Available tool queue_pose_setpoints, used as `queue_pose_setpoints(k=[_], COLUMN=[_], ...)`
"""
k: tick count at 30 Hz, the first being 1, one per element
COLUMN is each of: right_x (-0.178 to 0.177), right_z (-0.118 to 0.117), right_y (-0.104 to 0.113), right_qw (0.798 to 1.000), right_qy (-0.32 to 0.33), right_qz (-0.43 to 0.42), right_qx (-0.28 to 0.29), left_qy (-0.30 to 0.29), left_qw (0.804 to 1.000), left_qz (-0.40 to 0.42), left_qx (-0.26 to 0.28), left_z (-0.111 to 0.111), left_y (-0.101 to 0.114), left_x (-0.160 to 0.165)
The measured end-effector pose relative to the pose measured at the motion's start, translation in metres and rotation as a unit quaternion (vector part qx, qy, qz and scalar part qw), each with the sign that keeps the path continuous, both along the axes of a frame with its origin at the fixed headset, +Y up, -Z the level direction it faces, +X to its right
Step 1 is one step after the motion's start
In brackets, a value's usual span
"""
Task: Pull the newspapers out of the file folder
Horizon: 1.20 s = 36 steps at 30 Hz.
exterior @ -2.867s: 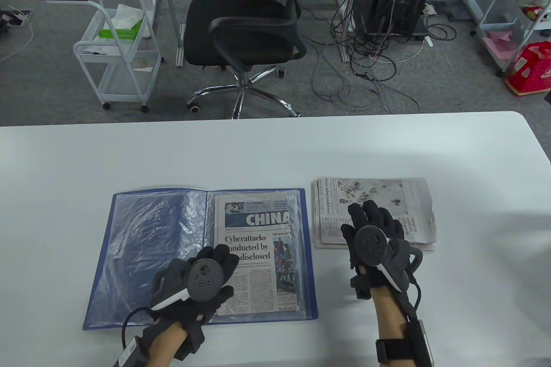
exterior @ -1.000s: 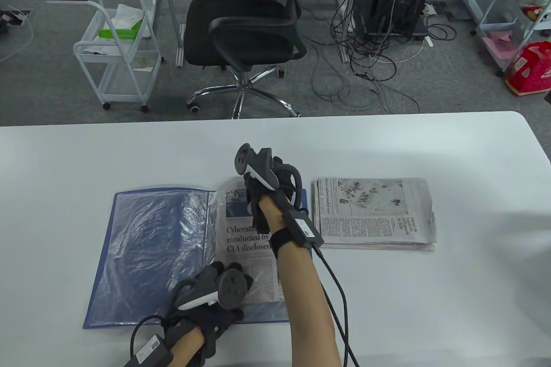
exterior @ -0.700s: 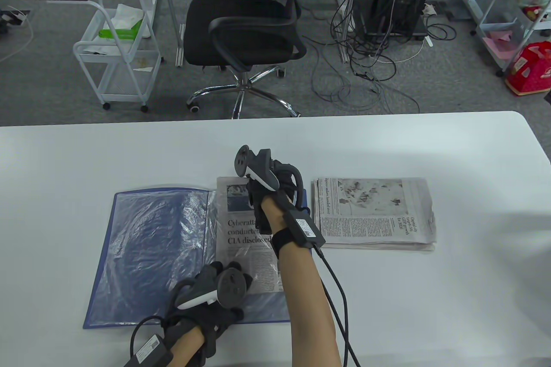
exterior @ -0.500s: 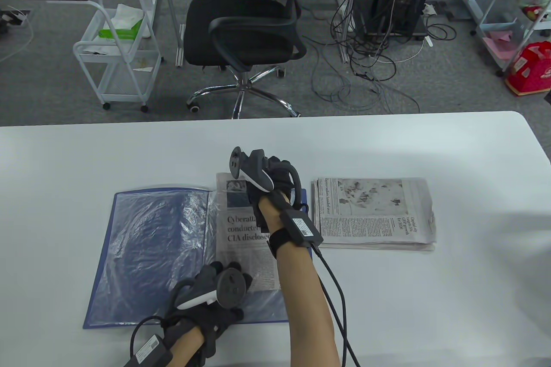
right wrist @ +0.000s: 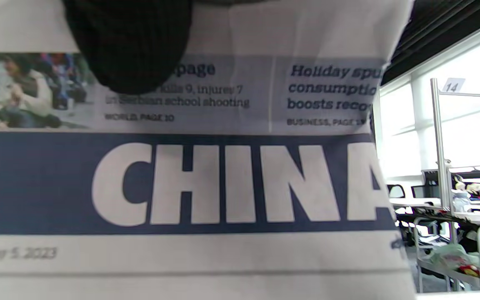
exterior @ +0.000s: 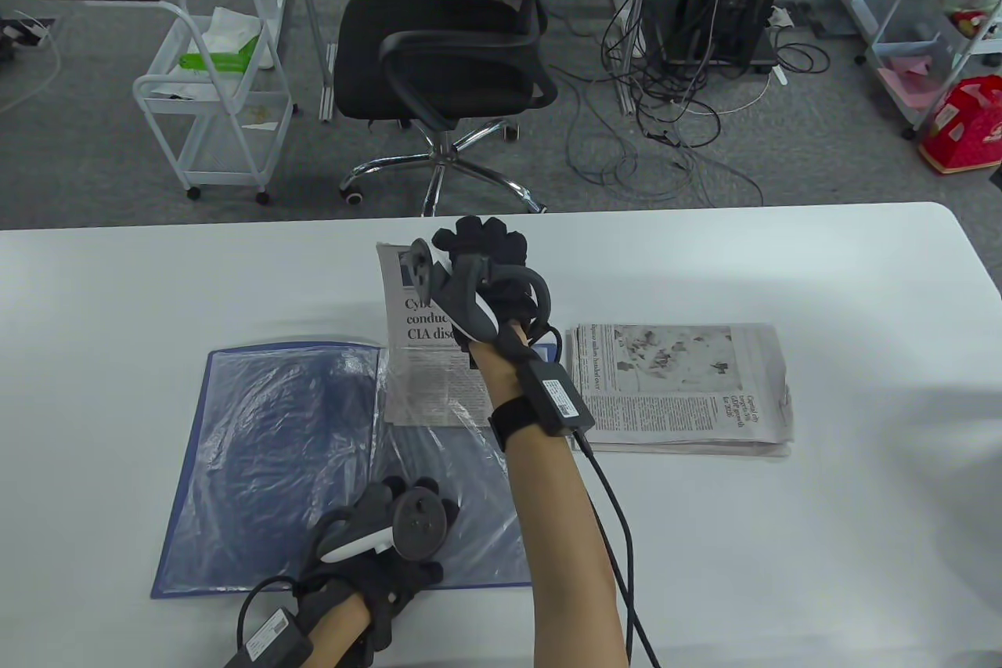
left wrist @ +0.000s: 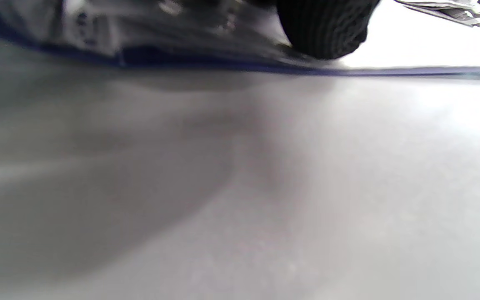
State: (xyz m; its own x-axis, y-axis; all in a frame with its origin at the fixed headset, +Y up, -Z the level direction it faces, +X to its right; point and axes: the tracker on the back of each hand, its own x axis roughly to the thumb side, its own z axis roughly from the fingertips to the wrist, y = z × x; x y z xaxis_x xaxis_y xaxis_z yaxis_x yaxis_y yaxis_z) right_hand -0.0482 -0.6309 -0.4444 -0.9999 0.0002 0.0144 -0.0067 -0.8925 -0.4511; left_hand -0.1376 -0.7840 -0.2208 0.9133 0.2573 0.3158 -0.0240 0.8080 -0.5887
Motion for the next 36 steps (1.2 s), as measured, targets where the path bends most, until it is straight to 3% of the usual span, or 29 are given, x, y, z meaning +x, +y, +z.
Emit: queue_pose_setpoints(k=[6,10,15,19,22,27,30,36], right_x=[0.021,0.041,0.073,0.107,0.137,0.191,0.220,0.280], right_z=[0.024,0.039,0.057,0.067,0.071,0.071,0.070,0.067], right_y=[0.048,0.079,0.108,0.116,0.113,0.090,0.072,0.014], right_qw=[0.997,0.995,0.988,0.979,0.972,0.954,0.944,0.922], right_qy=[0.033,0.042,0.041,0.030,0.016,-0.036,-0.068,-0.148], right_qz=[-0.050,-0.080,-0.143,-0.197,-0.235,-0.297,-0.321,-0.347], right_qx=[0.045,0.047,0.047,0.036,0.021,-0.007,-0.025,-0.084], left_qy=[0.002,0.004,0.004,0.005,0.006,0.005,0.006,0.010], left_qw=[1.000,1.000,1.000,1.000,1.000,1.000,1.000,1.000], left_qz=[0.000,0.002,0.003,0.005,0.005,0.005,0.005,0.011], left_qx=[-0.003,-0.004,-0.004,-0.004,-0.004,-0.004,-0.004,-0.008], left_z=[0.000,-0.001,-0.001,-0.001,-0.001,-0.001,-0.001,-0.001], left_y=[0.000,0.000,-0.001,0.000,0.000,0.000,0.000,-0.001], left_x=[0.000,0.000,0.000,0.000,0.000,0.000,0.000,-0.001])
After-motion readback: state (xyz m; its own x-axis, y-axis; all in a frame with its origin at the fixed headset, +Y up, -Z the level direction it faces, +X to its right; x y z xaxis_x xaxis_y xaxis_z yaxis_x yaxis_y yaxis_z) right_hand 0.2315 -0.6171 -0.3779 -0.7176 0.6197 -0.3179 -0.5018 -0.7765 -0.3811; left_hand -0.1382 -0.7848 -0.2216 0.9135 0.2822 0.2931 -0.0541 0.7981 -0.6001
